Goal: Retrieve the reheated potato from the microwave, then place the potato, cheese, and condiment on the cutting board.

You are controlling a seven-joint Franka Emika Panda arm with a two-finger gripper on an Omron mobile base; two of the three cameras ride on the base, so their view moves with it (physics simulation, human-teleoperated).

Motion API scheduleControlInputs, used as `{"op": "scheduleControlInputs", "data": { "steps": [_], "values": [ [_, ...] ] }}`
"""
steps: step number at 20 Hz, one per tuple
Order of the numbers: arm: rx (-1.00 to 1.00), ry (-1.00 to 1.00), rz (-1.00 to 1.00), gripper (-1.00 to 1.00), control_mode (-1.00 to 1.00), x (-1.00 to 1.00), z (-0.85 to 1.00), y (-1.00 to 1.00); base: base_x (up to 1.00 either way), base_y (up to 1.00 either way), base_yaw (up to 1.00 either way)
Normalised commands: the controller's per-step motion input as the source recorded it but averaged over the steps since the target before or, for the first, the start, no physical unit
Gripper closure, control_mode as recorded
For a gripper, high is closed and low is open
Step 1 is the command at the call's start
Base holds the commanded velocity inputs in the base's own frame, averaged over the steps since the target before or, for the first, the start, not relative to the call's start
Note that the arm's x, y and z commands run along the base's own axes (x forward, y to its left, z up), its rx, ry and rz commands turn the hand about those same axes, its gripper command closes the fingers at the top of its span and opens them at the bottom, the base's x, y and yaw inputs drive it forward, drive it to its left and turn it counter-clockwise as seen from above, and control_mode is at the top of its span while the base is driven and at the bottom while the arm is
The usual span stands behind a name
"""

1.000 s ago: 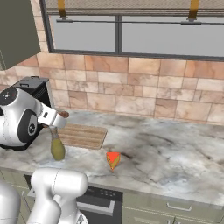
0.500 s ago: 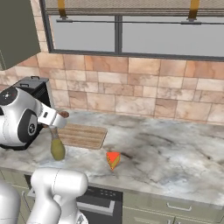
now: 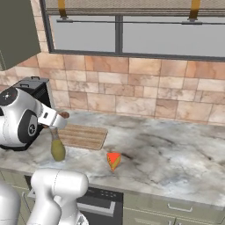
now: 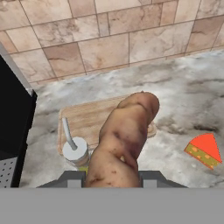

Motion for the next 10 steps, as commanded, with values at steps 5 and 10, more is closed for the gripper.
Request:
{"op": "scheduleControlInputs", "data": {
  "steps": [5, 10],
  "values": [
    [0.0, 0.0, 0.0, 1.0, -1.0, 0.0, 0.0, 0.0, 0.0, 0.0, 0.0],
    [0.0, 0.0, 0.0, 1.0, -1.0, 0.0, 0.0, 0.0, 0.0, 0.0, 0.0]
  ]
}}
